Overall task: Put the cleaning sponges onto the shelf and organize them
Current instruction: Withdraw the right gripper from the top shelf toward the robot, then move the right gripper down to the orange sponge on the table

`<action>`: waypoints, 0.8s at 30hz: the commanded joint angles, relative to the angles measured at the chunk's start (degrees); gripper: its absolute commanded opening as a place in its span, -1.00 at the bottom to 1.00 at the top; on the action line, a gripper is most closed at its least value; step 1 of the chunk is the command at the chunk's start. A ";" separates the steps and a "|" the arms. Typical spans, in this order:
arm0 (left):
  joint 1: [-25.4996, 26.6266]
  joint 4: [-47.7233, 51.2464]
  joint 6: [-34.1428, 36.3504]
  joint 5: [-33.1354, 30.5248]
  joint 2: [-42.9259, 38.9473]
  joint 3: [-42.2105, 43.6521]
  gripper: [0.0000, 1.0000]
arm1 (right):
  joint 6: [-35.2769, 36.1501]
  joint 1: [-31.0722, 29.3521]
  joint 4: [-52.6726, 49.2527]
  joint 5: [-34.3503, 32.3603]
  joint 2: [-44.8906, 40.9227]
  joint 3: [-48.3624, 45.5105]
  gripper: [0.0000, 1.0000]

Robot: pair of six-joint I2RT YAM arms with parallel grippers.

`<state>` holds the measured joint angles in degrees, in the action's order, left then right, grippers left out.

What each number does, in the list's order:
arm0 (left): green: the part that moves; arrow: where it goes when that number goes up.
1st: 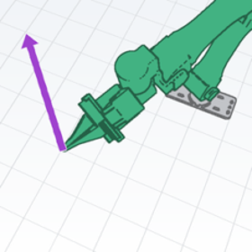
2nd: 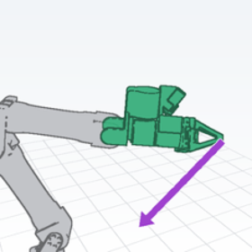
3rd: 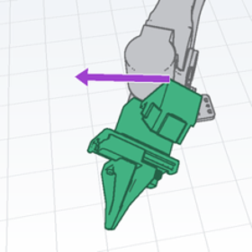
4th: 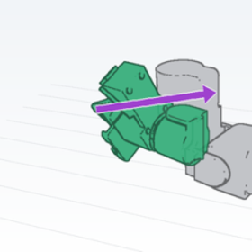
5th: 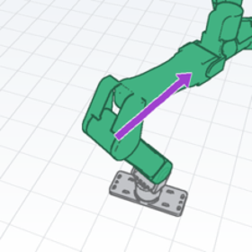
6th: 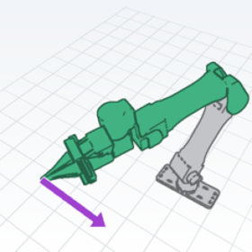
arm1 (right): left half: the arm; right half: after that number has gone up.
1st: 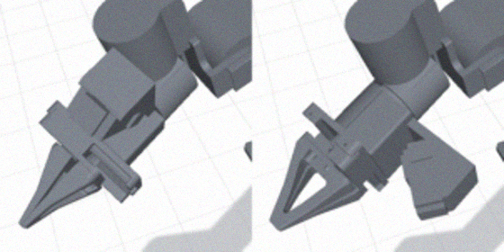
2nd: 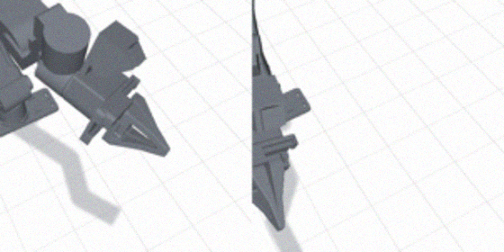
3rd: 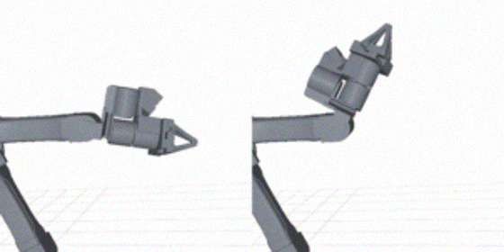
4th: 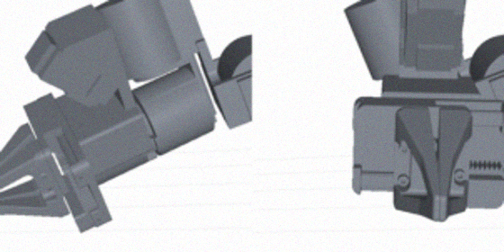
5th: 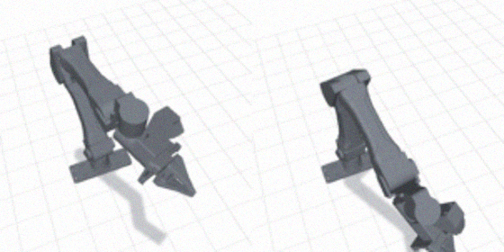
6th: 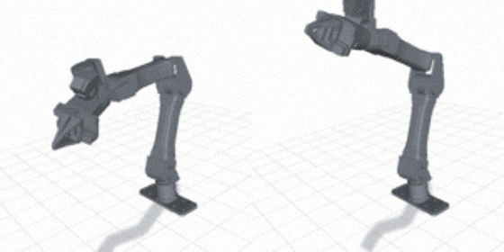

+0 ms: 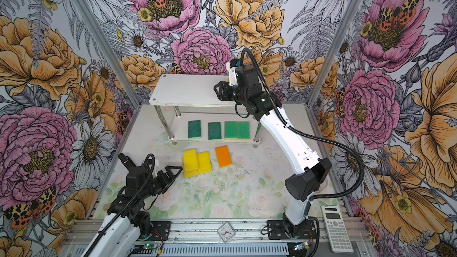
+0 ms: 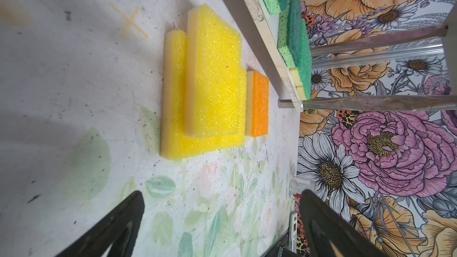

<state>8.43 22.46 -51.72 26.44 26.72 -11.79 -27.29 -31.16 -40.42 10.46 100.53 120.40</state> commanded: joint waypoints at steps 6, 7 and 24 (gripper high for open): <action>0.79 -1.52 0.96 -1.92 0.09 -3.73 0.98 | 3.58 -2.37 0.53 4.96 -9.99 -5.55 0.07; 1.17 -1.47 1.09 -2.41 0.29 -4.26 0.98 | 4.02 -3.23 0.52 4.12 -11.71 -7.84 0.12; 11.81 -3.51 0.95 -12.11 7.35 -10.53 0.98 | 2.23 -20.56 1.67 -26.84 -27.92 -52.40 0.61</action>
<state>19.20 20.97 -50.87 17.89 33.52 -20.73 -24.27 -49.95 -39.94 -7.55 72.18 70.63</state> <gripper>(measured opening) 0.989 0.797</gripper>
